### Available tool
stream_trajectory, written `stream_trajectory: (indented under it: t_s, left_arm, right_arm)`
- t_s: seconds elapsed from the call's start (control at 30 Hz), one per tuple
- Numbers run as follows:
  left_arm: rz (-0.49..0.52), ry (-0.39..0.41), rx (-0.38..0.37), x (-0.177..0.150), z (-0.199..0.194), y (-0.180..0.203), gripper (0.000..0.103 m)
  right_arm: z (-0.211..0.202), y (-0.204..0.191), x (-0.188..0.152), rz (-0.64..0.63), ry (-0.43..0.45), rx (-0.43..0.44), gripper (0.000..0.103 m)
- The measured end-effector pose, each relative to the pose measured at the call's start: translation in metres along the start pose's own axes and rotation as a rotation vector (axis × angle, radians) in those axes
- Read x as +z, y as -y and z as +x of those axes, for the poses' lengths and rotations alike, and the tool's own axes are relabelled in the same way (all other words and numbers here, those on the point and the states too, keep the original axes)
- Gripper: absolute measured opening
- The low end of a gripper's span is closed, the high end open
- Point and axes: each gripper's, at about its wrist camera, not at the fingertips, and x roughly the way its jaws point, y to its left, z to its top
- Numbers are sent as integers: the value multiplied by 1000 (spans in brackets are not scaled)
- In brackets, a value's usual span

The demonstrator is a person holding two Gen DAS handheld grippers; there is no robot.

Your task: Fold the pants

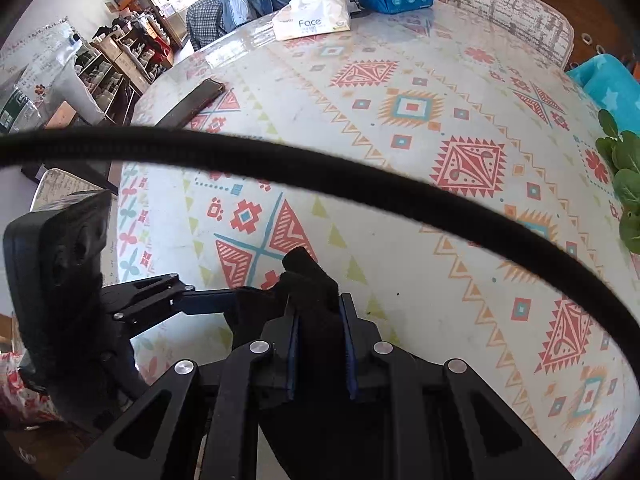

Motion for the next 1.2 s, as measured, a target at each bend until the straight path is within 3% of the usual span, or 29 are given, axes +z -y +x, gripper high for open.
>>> stream_trajectory:
  t_s: [0.23, 0.47, 0.57, 0.7, 1.03, 1.07, 1.1, 1.13, 1.17, 1.2]
  left_arm:
    - [58, 9, -19, 3, -6, -2, 87]
    - [43, -46, -137, -5, 11, 3, 87]
    - [-5, -38, -184, -5, 8, 1, 87]
    - [-85, -24, -202, -4, 9, -8, 87]
    - [-114, -18, -138, -3, 9, -4, 85]
    - [-115, -24, -121, -3, 10, -4, 74]
    - [-116, -38, -93, -2, 11, -4, 50]
    - [-118, -52, -73, -2, 12, -6, 37]
    - [-132, -66, -70, -2, 14, -9, 29]
    - [-151, -64, -84, -3, 13, -12, 25]
  right_arm:
    - [-13, -7, -4, -31, 12, 15, 19]
    - [1, -2, -1, -11, -35, 103, 20]
    - [12, 8, 2, 32, -46, 76, 28]
    - [26, 18, 7, 58, -58, 45, 58]
    - [68, 0, 23, -50, -129, -16, 61]
    - [69, -5, 25, -64, -139, -15, 60]
    - [71, -8, 25, -85, -146, -27, 57]
    - [72, -13, 25, -113, -153, -56, 54]
    - [74, -18, 24, -153, -159, -105, 38]
    - [75, -22, 23, -185, -169, -138, 32]
